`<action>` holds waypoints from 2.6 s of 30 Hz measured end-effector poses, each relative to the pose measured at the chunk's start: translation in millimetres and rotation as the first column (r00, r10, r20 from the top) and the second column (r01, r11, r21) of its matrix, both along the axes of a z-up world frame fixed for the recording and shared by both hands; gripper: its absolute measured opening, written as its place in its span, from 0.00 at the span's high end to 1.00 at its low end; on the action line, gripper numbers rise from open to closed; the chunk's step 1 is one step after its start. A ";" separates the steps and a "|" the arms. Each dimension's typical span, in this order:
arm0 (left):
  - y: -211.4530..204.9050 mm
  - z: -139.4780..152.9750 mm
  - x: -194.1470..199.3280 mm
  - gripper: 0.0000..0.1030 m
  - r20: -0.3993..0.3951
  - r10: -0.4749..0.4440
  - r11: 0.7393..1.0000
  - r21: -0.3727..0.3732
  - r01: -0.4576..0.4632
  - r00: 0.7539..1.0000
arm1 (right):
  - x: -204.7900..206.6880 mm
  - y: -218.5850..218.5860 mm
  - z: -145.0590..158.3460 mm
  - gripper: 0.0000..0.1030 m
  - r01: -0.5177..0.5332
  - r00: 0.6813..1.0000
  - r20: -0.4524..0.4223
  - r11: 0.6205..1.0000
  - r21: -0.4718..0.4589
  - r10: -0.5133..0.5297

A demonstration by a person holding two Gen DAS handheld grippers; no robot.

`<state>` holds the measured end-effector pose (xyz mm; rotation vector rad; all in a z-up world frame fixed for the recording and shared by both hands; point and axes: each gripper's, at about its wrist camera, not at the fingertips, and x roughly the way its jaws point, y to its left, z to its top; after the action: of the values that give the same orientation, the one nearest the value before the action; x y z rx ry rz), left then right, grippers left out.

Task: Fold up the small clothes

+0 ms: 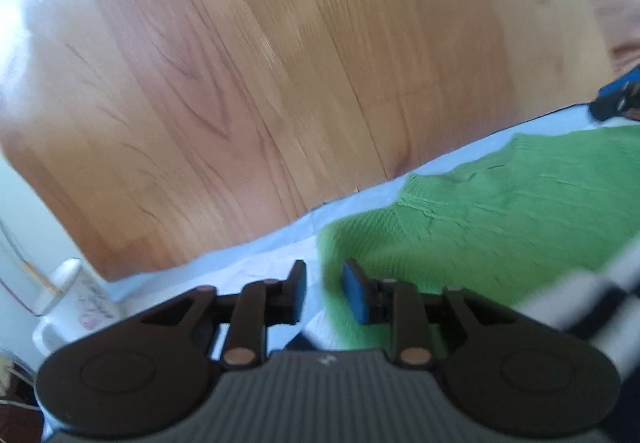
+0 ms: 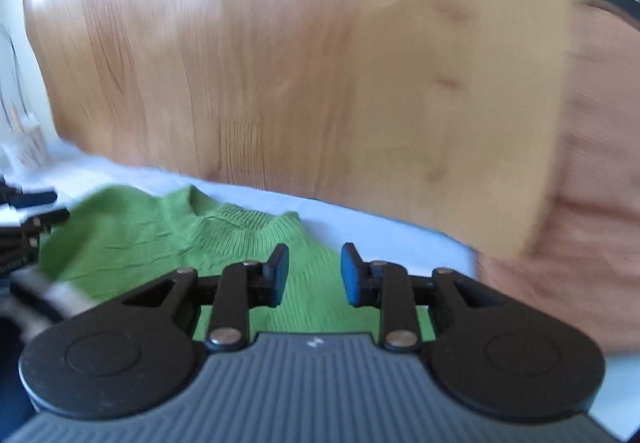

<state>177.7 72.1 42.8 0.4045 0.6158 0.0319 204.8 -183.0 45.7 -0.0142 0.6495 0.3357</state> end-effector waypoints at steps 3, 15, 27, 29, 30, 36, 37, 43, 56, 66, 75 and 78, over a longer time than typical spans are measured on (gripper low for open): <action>16.4 18.2 -52.9 0.70 0.002 -0.052 0.995 -0.084 0.052 0.999 | -57.2 -51.1 8.1 0.69 0.032 0.998 -0.052 0.993 0.118 -0.026; 55.9 8.4 -202.3 0.65 -0.215 -0.160 0.837 -0.547 0.017 0.964 | -223.8 -61.6 -44.5 0.68 0.111 0.973 -0.229 0.913 0.392 -0.020; 82.3 17.7 -240.6 0.93 -0.181 0.001 0.842 -0.530 -0.099 0.984 | -253.6 -69.7 -18.9 0.91 0.196 0.981 -0.069 0.931 0.309 -0.184; 92.7 13.8 -239.6 0.93 -0.209 0.029 0.830 -0.540 -0.140 0.978 | -250.7 -72.5 -29.5 0.91 0.208 0.977 -0.103 0.931 0.300 -0.185; 93.0 8.3 -236.8 0.92 -0.241 0.038 0.825 -0.540 -0.166 0.970 | -247.4 -71.7 -36.0 0.90 0.224 0.973 -0.132 0.925 0.308 -0.192; 74.1 4.1 -261.6 0.53 -0.245 -0.055 0.861 -0.503 -0.078 0.968 | -278.9 -85.2 -34.9 0.63 0.152 0.983 -0.155 0.901 0.407 -0.096; 74.7 6.5 -268.8 0.49 -0.235 -0.080 0.856 -0.514 -0.054 0.969 | -287.3 -85.3 -34.8 0.61 0.139 0.984 -0.157 0.902 0.408 -0.080; 64.1 2.9 -288.5 0.72 -0.273 -0.168 0.832 -0.555 -0.012 0.947 | -311.6 -72.4 -49.5 0.88 0.106 0.966 -0.259 0.908 0.406 0.003; 82.2 17.3 -293.4 0.90 -0.275 -0.053 0.905 -0.419 -0.071 0.960 | -315.8 -109.2 -32.2 0.80 0.181 0.978 -0.163 0.914 0.362 -0.130; 35.3 22.8 -232.4 0.85 -0.153 -0.134 0.800 -0.600 0.016 0.979 | -267.5 -135.9 -48.3 0.91 0.324 0.945 -0.154 0.902 0.284 -0.290; -38.0 -9.4 -194.9 0.76 -0.201 -0.232 0.834 -0.545 0.088 0.952 | -175.1 -216.6 6.9 0.93 0.544 0.837 0.206 0.810 -0.220 -0.507; -40.0 -7.6 -192.0 0.75 -0.207 -0.235 0.839 -0.536 0.091 0.950 | -130.4 -242.5 -18.0 0.92 0.564 0.824 0.159 0.760 -0.323 -0.544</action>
<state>-14.3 32.1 35.2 -0.0749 0.8221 -0.3581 74.4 -425.5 27.7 -0.1767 0.6214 -0.3673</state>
